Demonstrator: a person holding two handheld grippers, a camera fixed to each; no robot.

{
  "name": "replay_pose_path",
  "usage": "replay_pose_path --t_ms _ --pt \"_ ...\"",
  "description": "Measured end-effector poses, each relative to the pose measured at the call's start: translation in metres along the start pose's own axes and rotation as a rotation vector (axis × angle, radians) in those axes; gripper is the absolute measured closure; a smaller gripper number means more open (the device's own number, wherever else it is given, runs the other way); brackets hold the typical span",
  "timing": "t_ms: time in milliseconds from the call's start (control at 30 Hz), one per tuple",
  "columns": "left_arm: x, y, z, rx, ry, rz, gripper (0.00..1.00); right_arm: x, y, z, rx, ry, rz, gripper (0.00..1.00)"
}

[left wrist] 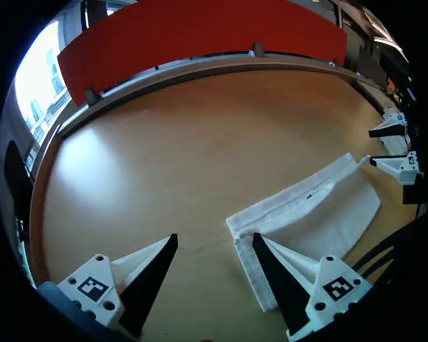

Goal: Fold towel

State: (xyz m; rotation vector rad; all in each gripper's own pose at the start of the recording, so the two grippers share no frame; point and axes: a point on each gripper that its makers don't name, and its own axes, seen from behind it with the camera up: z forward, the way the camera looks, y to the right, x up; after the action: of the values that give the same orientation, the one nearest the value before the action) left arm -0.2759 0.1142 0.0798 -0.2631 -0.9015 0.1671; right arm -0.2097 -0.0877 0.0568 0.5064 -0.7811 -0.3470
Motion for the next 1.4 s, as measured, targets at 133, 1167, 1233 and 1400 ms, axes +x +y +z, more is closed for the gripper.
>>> replay_pose_path --t_ms 133,1167,1233,1400 --pt "0.002 -0.001 -0.002 0.002 0.005 -0.003 0.03 0.002 -0.001 -0.002 0.0 0.006 -0.001 0.05" --pt "-0.055 0.012 -0.043 0.001 0.003 -0.092 0.02 -0.034 -0.036 -0.043 0.01 0.0 0.032 0.05" --pt "-0.061 0.013 -0.047 0.005 0.002 -0.097 0.02 -0.037 -0.04 -0.046 0.011 -0.002 0.039 0.05" --pt "-0.075 0.015 -0.055 0.014 -0.002 -0.111 0.02 -0.047 -0.048 -0.057 0.01 -0.002 0.054 0.05"
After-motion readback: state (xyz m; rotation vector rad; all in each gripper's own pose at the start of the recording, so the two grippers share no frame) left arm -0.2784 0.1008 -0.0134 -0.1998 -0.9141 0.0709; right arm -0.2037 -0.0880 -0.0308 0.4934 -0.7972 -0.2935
